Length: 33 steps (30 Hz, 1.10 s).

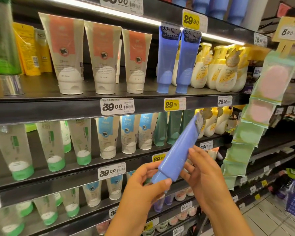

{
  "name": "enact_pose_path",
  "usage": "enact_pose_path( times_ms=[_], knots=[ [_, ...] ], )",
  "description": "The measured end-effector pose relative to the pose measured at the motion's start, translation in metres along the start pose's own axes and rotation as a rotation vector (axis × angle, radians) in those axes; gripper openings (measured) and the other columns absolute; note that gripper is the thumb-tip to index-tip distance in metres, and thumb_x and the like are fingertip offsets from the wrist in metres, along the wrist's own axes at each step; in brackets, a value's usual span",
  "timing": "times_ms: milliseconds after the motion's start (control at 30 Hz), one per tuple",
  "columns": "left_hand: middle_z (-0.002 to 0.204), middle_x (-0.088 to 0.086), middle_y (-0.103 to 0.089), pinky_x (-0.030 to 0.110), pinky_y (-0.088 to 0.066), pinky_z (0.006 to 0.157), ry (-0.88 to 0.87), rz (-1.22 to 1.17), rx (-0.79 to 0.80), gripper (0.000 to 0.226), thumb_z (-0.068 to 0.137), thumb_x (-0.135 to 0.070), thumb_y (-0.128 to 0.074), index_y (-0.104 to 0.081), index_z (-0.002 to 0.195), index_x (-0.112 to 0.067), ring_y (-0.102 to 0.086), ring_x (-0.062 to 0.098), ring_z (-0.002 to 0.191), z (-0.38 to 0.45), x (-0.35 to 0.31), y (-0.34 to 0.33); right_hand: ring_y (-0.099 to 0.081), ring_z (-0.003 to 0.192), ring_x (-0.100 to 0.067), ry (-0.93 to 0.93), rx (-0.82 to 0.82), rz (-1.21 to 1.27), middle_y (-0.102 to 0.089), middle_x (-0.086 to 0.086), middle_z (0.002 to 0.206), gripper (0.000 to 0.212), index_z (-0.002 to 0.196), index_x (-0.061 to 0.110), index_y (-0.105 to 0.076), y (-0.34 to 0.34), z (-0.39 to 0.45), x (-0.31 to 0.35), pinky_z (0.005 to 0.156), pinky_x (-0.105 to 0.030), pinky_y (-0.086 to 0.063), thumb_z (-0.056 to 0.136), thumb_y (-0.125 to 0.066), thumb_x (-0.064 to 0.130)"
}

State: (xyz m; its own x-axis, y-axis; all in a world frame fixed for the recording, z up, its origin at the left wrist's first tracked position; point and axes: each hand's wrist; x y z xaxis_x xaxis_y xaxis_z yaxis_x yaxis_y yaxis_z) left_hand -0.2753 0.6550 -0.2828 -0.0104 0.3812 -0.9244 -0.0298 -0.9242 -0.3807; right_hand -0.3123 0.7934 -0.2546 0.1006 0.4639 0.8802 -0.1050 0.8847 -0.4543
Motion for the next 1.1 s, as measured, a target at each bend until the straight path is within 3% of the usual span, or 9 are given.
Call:
enact_pose_path(
  times_ms=[100,300,500,667,800,867,967,1100],
  knots=[
    [0.092,0.018,-0.071,0.037,-0.059,0.064,0.164,-0.316,0.091,0.035,0.056,0.004,-0.076,-0.072,0.089,-0.004,-0.070,0.028,0.074,-0.002,-0.001,0.001,-0.071,0.079,-0.019,0.009,-0.003,-0.024,-0.074,-0.002,0.088,0.036,0.106,0.014,-0.056,0.000,-0.001,0.003,0.056,-0.026,-0.056,0.071,-0.060,0.019],
    [0.078,0.017,-0.066,0.032,-0.058,0.058,0.314,-0.427,0.165,0.041,0.051,-0.003,-0.077,-0.068,0.092,0.000,-0.061,0.023,0.058,-0.006,-0.005,-0.001,-0.070,0.088,-0.025,-0.015,-0.006,-0.042,-0.072,-0.010,0.101,0.038,0.106,0.010,-0.059,0.000,-0.004,0.004,0.061,-0.032,-0.058,0.070,-0.062,0.020],
    [0.087,0.026,-0.067,0.036,-0.057,0.053,0.440,-0.660,0.264,0.064,0.029,0.002,-0.092,-0.070,0.089,0.011,-0.062,0.032,0.058,-0.007,-0.009,-0.010,-0.071,0.076,-0.024,-0.046,-0.067,-0.017,-0.073,-0.008,0.087,0.032,0.095,0.009,-0.057,0.004,-0.005,0.007,0.060,-0.034,-0.059,0.067,-0.065,0.024],
    [0.088,0.023,-0.065,0.035,-0.057,0.052,0.488,-0.631,0.308,0.054,0.035,0.000,-0.090,-0.072,0.085,0.011,-0.061,0.030,0.058,-0.003,0.001,-0.020,-0.070,0.069,-0.018,-0.051,-0.130,0.004,-0.074,-0.004,0.082,0.041,0.105,0.008,-0.059,0.015,-0.012,0.012,0.055,-0.029,-0.057,0.067,-0.064,0.024],
    [0.093,0.026,-0.063,0.035,-0.057,0.054,0.479,-0.582,0.308,0.058,0.045,-0.001,-0.083,-0.066,0.099,0.011,-0.061,0.032,0.062,-0.001,0.012,-0.027,-0.069,0.066,-0.017,-0.041,-0.174,-0.007,-0.073,-0.003,0.079,0.028,0.101,0.009,-0.060,0.027,-0.014,0.014,0.054,-0.028,-0.057,0.075,-0.064,0.019],
    [0.090,0.025,-0.064,0.036,-0.058,0.058,0.433,-0.495,0.307,0.053,0.050,-0.003,-0.079,-0.064,0.099,0.009,-0.062,0.030,0.064,0.003,0.015,-0.031,-0.070,0.068,-0.017,-0.020,-0.183,-0.026,-0.074,-0.001,0.083,0.019,0.101,0.011,-0.061,0.033,-0.012,0.015,0.056,-0.029,-0.057,0.083,-0.060,0.015],
    [0.090,0.021,-0.066,0.038,-0.059,0.067,0.321,-0.332,0.273,0.039,0.062,0.001,-0.073,-0.062,0.099,0.003,-0.064,0.027,0.070,0.010,0.019,-0.037,-0.071,0.079,-0.016,0.021,-0.164,-0.101,-0.073,-0.001,0.093,0.022,0.108,0.015,-0.061,0.035,-0.007,0.016,0.061,-0.029,-0.057,0.087,-0.058,0.015],
    [0.089,0.014,-0.071,0.028,-0.055,0.055,0.176,-0.211,0.212,0.046,0.064,0.005,-0.075,-0.059,0.106,0.001,-0.067,0.025,0.070,0.024,0.019,-0.043,-0.070,0.085,-0.013,0.098,-0.104,-0.225,-0.073,0.004,0.094,0.036,0.108,0.020,-0.061,0.033,0.001,0.021,0.071,-0.031,-0.056,0.073,-0.061,0.025]
  ],
)
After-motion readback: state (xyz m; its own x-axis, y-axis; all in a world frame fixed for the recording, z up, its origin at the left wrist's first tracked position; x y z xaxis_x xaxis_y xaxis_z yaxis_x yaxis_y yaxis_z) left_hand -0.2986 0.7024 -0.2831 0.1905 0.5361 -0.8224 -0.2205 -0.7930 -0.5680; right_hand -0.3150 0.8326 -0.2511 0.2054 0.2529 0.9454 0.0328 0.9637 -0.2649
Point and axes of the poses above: each hand's wrist, its own z-axis towards the middle knuckle, its own y-axis out of the back of the hand, x = y × z
